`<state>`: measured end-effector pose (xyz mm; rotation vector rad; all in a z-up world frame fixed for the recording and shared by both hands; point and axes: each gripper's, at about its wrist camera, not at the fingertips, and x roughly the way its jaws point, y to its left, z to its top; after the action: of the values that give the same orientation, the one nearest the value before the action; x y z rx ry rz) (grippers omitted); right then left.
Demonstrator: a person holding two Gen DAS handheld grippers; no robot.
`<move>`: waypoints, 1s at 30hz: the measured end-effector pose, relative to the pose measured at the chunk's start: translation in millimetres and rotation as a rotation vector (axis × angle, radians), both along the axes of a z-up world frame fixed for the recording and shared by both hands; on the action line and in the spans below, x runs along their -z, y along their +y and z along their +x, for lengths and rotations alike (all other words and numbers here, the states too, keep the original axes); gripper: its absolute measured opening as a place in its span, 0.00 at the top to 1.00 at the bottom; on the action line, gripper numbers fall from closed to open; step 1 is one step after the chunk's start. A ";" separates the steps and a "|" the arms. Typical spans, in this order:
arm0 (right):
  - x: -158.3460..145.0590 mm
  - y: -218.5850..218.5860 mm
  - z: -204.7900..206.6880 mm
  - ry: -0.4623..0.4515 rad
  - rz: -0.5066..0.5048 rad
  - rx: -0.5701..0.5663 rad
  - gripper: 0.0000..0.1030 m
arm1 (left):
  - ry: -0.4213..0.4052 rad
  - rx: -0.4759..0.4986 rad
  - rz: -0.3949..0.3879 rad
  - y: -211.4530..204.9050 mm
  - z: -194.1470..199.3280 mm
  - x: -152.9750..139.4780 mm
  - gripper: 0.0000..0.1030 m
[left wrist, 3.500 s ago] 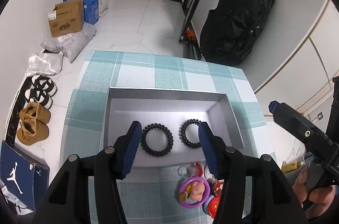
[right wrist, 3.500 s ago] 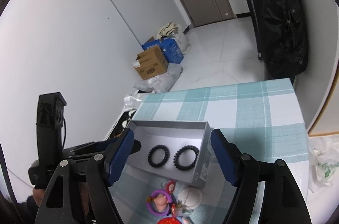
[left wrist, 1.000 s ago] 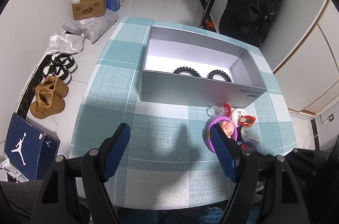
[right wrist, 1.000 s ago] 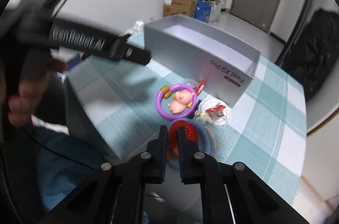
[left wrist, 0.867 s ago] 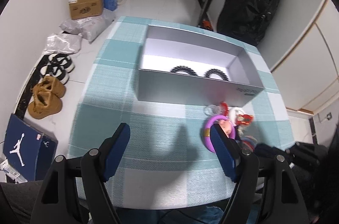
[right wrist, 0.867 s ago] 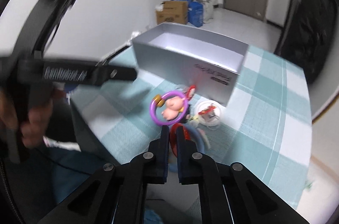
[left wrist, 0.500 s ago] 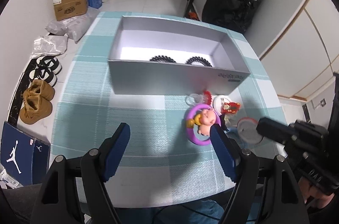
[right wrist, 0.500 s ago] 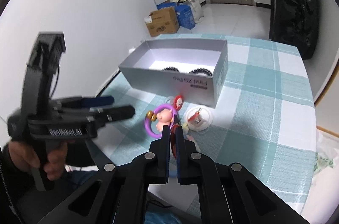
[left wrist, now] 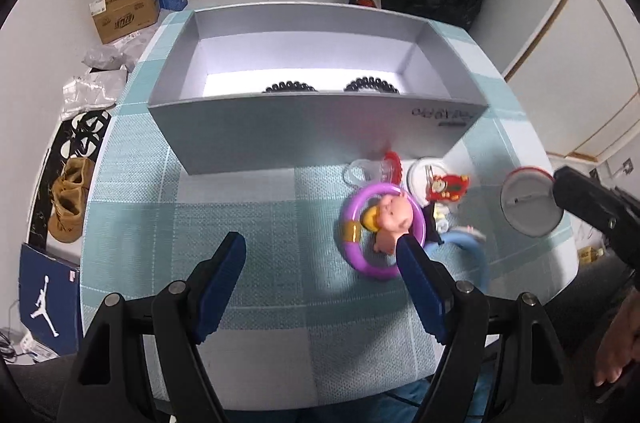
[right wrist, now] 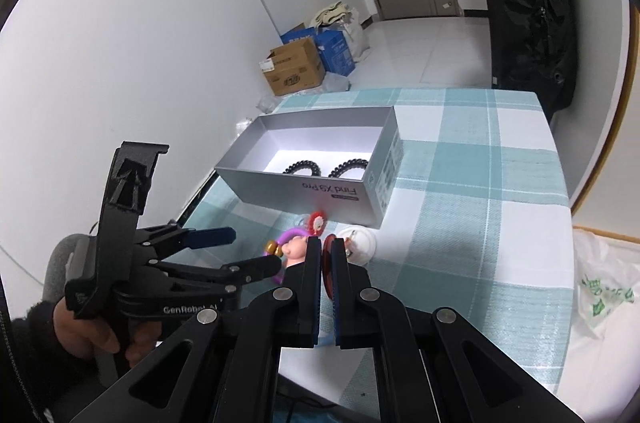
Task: Organize jewelry
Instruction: 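Grasp the purple ring with the left gripper while the right holds the badge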
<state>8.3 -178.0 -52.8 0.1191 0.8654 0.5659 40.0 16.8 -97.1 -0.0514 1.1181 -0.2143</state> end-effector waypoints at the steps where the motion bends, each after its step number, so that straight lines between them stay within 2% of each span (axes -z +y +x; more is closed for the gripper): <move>1: -1.1 -0.7 -1.0 0.000 0.006 0.000 0.97 | -0.003 -0.001 0.000 1.4 0.2 -0.4 0.29; 4: -2.7 -2.0 0.0 -0.004 0.015 0.001 0.97 | -0.006 0.015 0.010 -0.5 0.1 -0.2 0.32; 6: -2.5 -2.6 1.4 -0.006 0.016 0.001 0.97 | 0.005 0.037 0.041 -5.3 0.2 2.6 0.50; 10: -3.0 -4.1 2.5 -0.003 0.023 0.002 0.97 | 0.011 0.060 0.073 -10.8 3.0 6.1 0.55; 13: -4.8 -5.0 2.8 -0.005 0.033 0.003 0.97 | 0.007 0.080 0.083 -13.4 4.0 5.8 0.65; 17: -6.7 -2.8 1.4 -0.013 0.029 -0.004 0.97 | 0.016 0.122 0.071 -17.6 5.0 4.6 0.92; 20: -6.2 -1.9 2.0 -0.011 0.027 -0.003 0.96 | 0.016 0.144 0.090 -18.4 2.8 2.8 0.93; 22: -6.5 -2.5 2.9 -0.008 0.033 0.000 0.96 | 0.025 0.143 0.041 -13.8 2.8 0.3 0.95; 30: -9.1 0.1 3.9 -0.019 0.039 -0.003 0.97 | -0.023 0.120 0.011 -6.7 -2.1 -14.0 0.95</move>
<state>12.2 -177.9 -43.7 0.1482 0.8368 0.5859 37.9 10.2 -83.1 0.0276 1.1003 -0.3149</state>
